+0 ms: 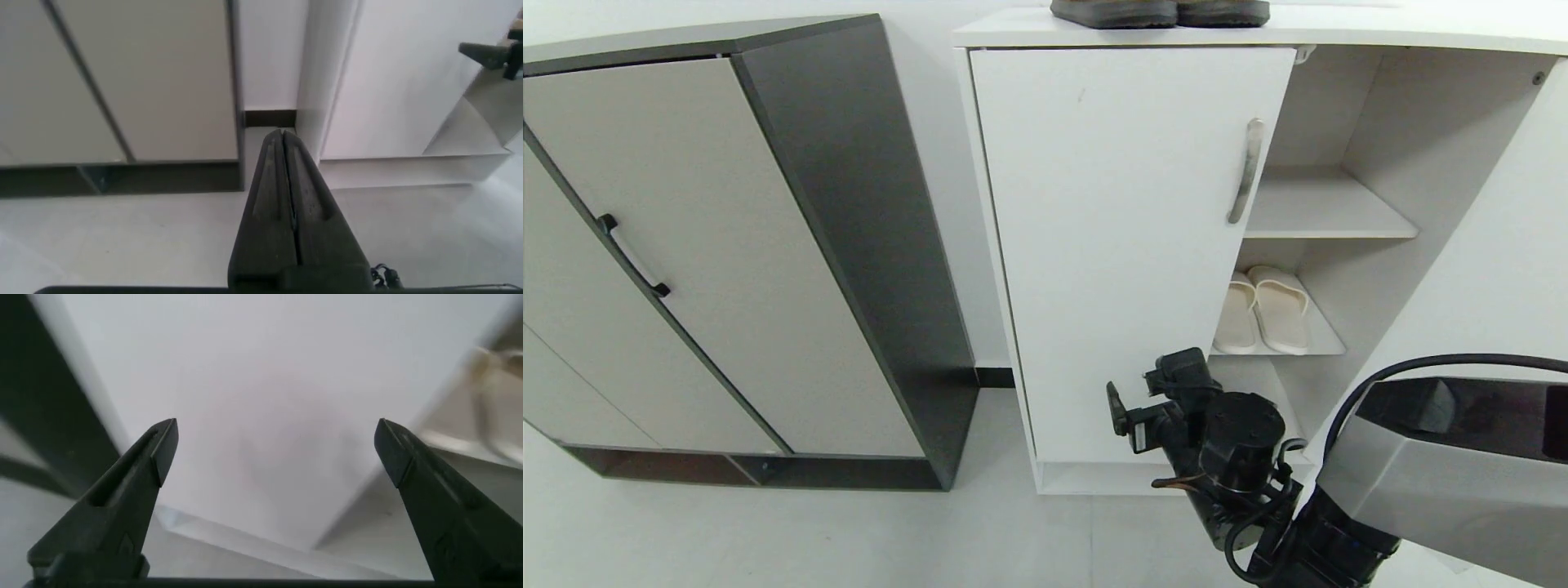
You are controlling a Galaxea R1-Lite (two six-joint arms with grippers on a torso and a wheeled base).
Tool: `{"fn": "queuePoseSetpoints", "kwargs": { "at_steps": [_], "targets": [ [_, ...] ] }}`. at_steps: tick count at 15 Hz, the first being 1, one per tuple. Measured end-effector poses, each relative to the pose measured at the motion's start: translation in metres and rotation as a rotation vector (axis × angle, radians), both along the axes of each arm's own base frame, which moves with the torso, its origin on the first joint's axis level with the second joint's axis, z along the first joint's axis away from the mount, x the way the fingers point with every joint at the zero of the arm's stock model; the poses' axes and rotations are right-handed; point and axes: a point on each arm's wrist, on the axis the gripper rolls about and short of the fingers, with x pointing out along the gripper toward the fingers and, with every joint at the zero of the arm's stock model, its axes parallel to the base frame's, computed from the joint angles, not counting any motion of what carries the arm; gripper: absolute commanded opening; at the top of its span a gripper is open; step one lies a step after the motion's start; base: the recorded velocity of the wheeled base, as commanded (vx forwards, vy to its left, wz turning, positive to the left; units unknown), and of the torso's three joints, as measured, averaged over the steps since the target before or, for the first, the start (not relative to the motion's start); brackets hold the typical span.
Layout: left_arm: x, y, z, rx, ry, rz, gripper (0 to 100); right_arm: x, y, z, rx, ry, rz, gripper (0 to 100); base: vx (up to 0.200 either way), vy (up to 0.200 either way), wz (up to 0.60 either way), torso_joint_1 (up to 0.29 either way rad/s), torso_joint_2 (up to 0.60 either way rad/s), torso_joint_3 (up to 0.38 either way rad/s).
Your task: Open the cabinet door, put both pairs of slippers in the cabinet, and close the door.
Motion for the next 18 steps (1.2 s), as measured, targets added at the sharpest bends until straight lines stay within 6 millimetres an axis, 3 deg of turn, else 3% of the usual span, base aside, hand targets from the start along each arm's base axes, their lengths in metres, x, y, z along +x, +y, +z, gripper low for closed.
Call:
{"fn": "queuePoseSetpoints", "kwargs": {
  "at_steps": [12,18],
  "targets": [
    [0.0000,0.0000,0.0000,0.000,0.000,0.000,0,0.0056,-0.0061,-0.0072,-0.012,0.011,-0.011,100,0.000,0.000,0.00,0.000,0.00,0.000],
    [0.0000,0.0000,0.0000,0.000,0.000,0.000,0,0.0063,-0.0053,-0.0057,0.001,-0.003,0.014,100,0.000,0.000,0.00,0.023,-0.29,-0.305]
  ]
}}
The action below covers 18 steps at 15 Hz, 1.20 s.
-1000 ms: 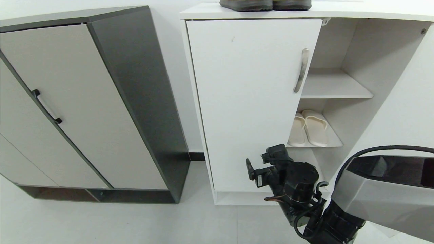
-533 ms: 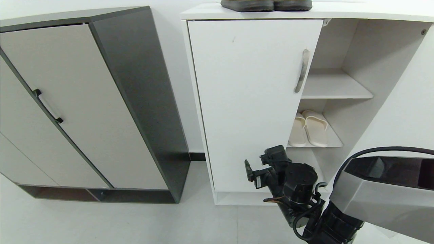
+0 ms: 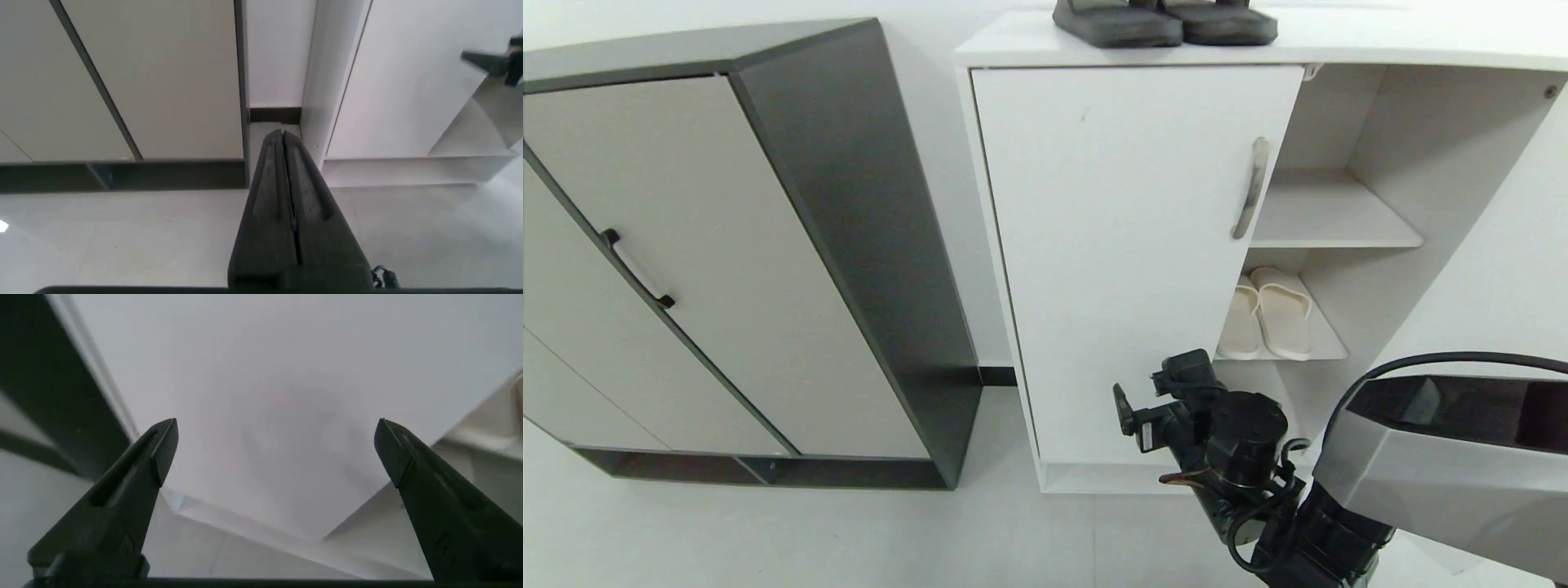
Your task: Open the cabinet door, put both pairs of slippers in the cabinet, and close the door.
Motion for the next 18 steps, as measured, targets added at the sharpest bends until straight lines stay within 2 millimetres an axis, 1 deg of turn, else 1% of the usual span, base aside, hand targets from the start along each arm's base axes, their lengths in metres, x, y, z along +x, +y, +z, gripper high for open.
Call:
{"fn": "queuePoseSetpoints", "kwargs": {
  "at_steps": [6,8,18],
  "targets": [
    [0.000,0.000,0.000,0.000,-0.001,-0.001,0,-0.012,0.005,0.015,0.032,-0.037,0.041,100,0.000,0.000,0.00,0.103,-0.48,-0.344],
    [0.000,0.000,0.000,0.000,-0.001,0.000,0,-0.013,0.005,0.019,0.038,-0.044,0.043,100,0.000,0.000,0.00,0.149,-0.47,-0.322],
    [0.000,0.000,0.000,0.000,-0.001,0.000,0,-0.017,0.006,0.020,0.036,-0.041,0.053,100,0.000,0.000,0.00,0.185,-0.50,-0.310]
  ]
}}
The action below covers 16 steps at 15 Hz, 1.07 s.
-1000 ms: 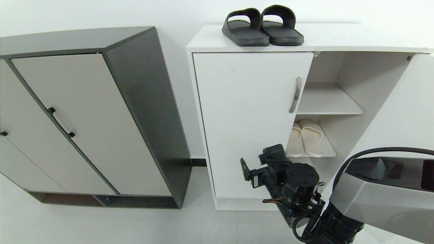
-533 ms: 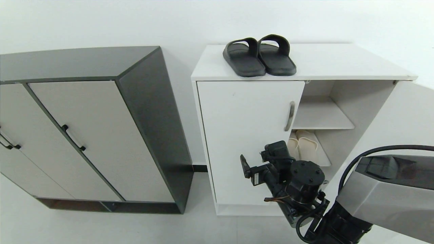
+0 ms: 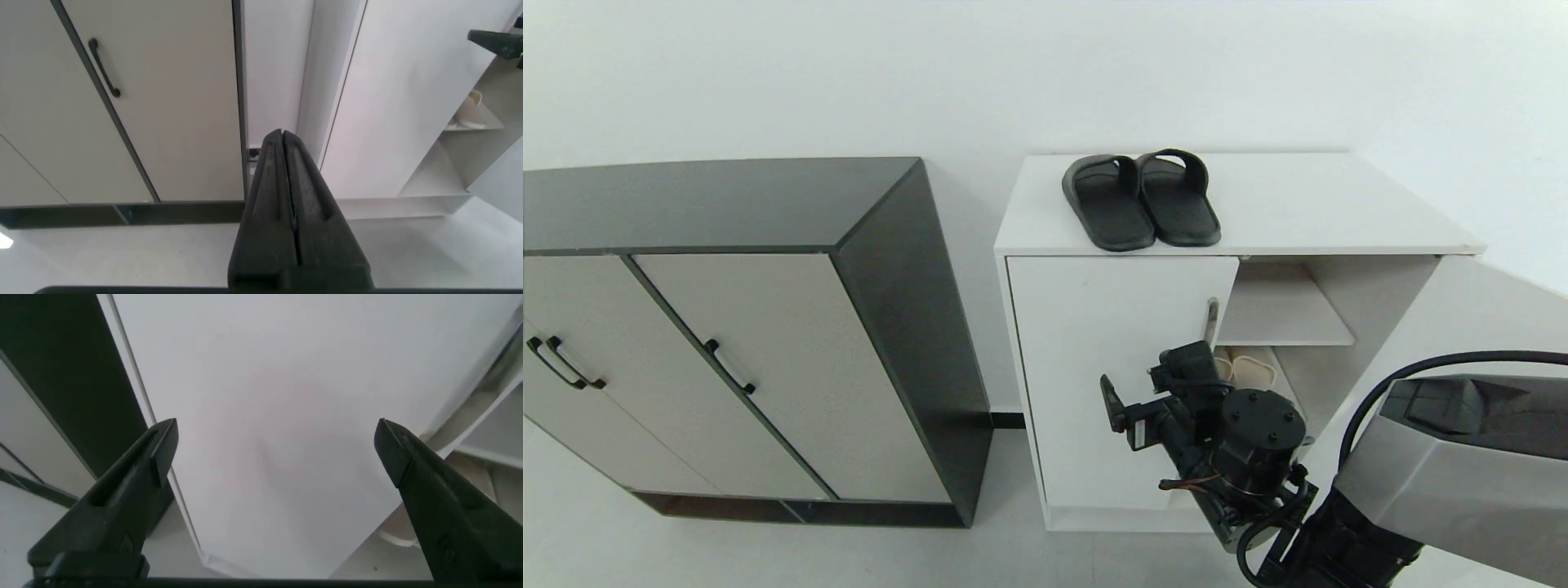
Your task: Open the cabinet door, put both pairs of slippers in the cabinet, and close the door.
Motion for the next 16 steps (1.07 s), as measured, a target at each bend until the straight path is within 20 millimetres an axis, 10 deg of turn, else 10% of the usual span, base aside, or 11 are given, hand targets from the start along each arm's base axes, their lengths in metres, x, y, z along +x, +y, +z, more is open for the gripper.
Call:
{"fn": "queuePoseSetpoints", "kwargs": {
  "at_steps": [16],
  "targets": [
    [0.0000,0.0000,0.0000,-0.001,0.000,0.000,0,-0.0034,0.0026,-0.0038,-0.061,-0.009,0.035,100,0.000,0.000,0.00,0.153,-0.36,-0.202]
  ]
}}
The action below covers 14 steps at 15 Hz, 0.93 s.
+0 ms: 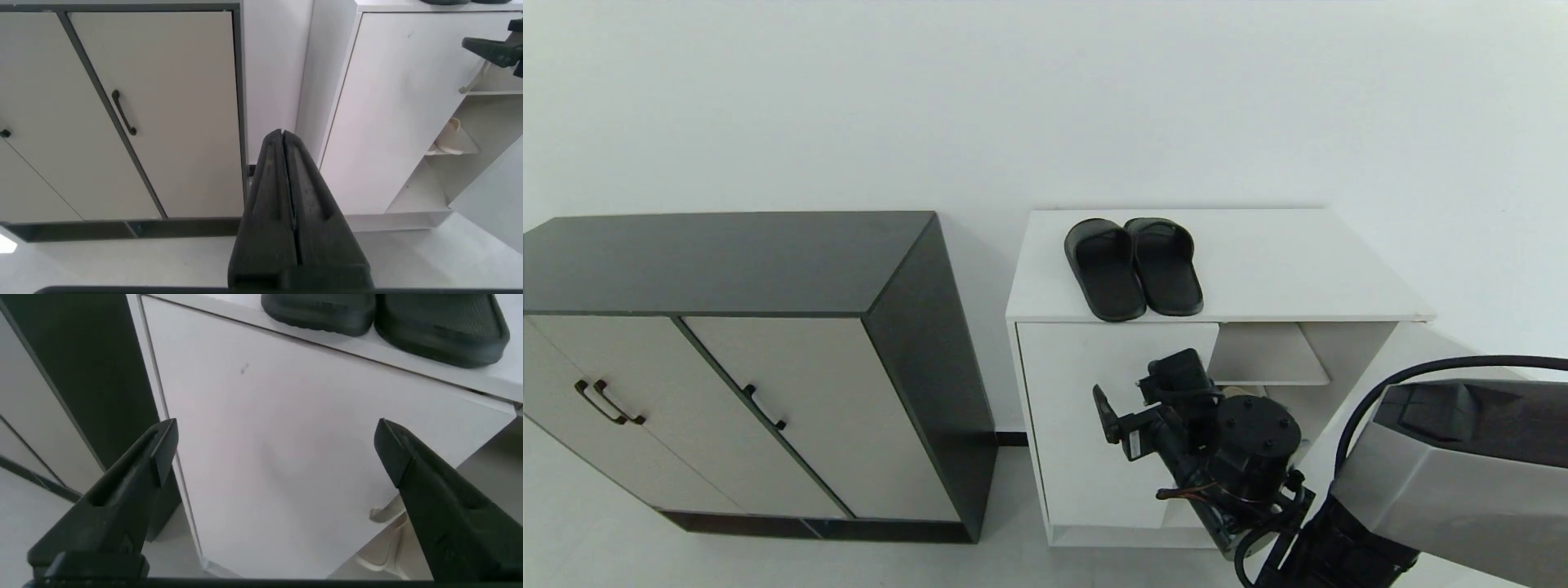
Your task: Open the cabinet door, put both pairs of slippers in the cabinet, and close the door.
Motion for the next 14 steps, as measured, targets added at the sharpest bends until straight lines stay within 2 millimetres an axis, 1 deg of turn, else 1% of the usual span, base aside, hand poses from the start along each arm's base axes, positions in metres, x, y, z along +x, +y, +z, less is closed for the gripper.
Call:
{"fn": "queuePoseSetpoints", "kwargs": {
  "at_steps": [2,5,8,10,12,14],
  "targets": [
    [0.000,0.000,0.000,0.000,0.000,0.000,0,-0.002,0.000,0.001,-0.015,0.000,-0.027,100,0.000,0.000,0.00,0.000,0.00,0.000],
    [0.000,0.000,0.000,0.001,0.000,0.001,0,-0.010,0.006,0.015,-0.034,0.081,-0.068,100,0.000,0.000,0.00,0.000,0.00,0.000],
    [0.000,0.000,0.000,0.001,0.000,0.000,0,-0.024,0.004,0.041,-0.007,0.233,-0.069,100,0.000,0.000,0.00,0.000,0.00,0.000],
    [0.000,0.000,0.000,0.002,0.000,-0.001,0,-0.031,0.000,0.064,0.023,0.323,-0.099,100,0.000,0.000,0.00,0.000,0.00,0.000],
    [0.000,0.000,0.000,0.002,0.000,-0.001,0,-0.031,-0.002,0.088,0.098,0.305,-0.201,100,0.000,0.000,0.00,0.000,0.00,0.000],
    [0.000,0.000,0.000,0.004,0.000,-0.003,0,-0.031,-0.001,0.097,0.127,0.286,-0.217,100,0.000,0.000,0.00,0.000,0.00,0.000]
  ]
}}
